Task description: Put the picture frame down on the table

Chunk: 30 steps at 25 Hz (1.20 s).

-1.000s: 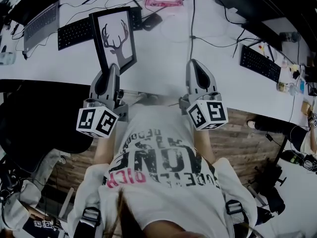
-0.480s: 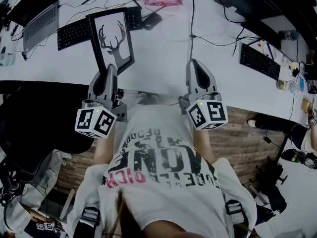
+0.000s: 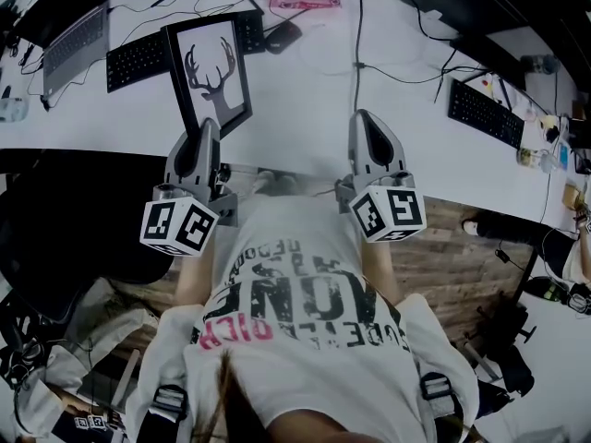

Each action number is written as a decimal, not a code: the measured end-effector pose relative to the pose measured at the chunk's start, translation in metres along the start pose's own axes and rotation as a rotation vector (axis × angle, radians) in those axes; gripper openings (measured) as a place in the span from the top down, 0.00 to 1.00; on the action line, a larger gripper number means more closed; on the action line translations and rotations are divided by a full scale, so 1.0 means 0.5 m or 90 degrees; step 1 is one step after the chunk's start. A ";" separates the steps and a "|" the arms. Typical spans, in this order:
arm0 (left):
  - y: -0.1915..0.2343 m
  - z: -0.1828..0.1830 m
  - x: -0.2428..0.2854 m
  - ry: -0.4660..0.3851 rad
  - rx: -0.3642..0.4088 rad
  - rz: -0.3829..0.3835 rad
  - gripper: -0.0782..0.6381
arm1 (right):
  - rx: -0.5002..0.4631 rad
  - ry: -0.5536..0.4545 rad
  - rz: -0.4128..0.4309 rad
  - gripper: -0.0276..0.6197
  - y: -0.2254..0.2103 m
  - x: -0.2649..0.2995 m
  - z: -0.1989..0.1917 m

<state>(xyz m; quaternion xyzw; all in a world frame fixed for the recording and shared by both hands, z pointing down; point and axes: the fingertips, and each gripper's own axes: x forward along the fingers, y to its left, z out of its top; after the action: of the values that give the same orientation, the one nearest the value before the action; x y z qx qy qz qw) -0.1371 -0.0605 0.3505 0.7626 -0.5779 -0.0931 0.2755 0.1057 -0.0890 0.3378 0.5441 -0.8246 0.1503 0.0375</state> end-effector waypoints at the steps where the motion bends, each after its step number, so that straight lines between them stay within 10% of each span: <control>1: 0.001 0.000 0.000 0.001 -0.001 -0.001 0.85 | 0.000 0.001 -0.001 0.96 0.002 0.000 -0.002; 30: -0.005 -0.211 0.081 0.184 -0.073 -0.010 0.85 | 0.051 0.099 -0.005 0.96 -0.034 0.015 -0.101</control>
<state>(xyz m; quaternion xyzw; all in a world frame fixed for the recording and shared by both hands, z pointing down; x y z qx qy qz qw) -0.0737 -0.0646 0.4437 0.7554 -0.5201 -0.0177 0.3982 0.1131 -0.0872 0.3912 0.5350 -0.8104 0.2248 0.0803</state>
